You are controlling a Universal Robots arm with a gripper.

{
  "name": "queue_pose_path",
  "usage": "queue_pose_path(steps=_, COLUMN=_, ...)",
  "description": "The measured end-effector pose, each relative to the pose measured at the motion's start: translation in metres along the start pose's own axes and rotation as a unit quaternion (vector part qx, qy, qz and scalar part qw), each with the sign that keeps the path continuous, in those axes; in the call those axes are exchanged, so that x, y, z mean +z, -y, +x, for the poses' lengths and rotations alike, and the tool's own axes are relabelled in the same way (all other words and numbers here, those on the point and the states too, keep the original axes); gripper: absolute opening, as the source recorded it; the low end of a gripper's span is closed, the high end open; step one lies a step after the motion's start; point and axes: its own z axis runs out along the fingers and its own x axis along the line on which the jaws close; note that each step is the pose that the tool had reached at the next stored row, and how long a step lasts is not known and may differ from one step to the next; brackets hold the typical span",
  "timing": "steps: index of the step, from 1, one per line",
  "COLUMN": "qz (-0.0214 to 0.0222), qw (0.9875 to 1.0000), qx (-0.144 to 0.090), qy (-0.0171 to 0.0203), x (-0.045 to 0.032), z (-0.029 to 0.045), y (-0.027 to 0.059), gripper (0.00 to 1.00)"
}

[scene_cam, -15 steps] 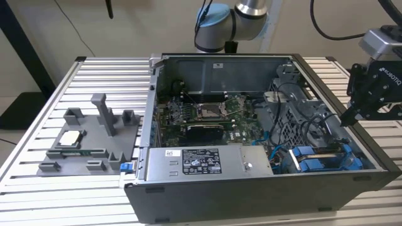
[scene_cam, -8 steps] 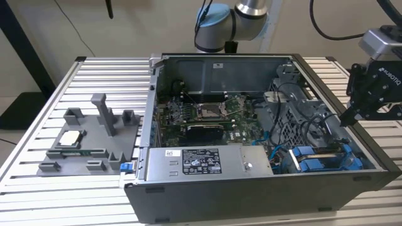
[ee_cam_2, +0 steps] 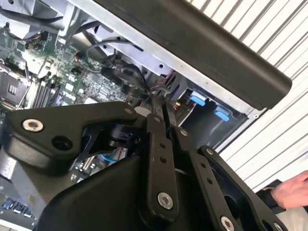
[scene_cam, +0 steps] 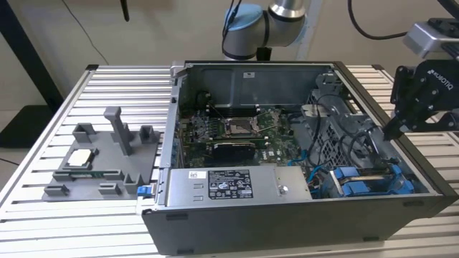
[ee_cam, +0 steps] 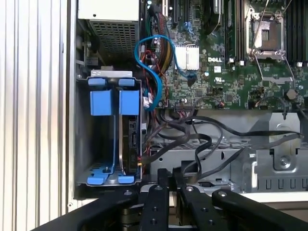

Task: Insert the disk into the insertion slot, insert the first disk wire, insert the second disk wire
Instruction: 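Insert the second disk wire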

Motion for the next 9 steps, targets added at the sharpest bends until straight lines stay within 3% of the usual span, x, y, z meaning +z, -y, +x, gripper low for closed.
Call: queue_pose_path(steps=9, qz=0.0007, qw=1.0000, qx=0.001, qy=0.0002, x=-0.0150, z=-0.0010, y=-0.0155, gripper=0.16)
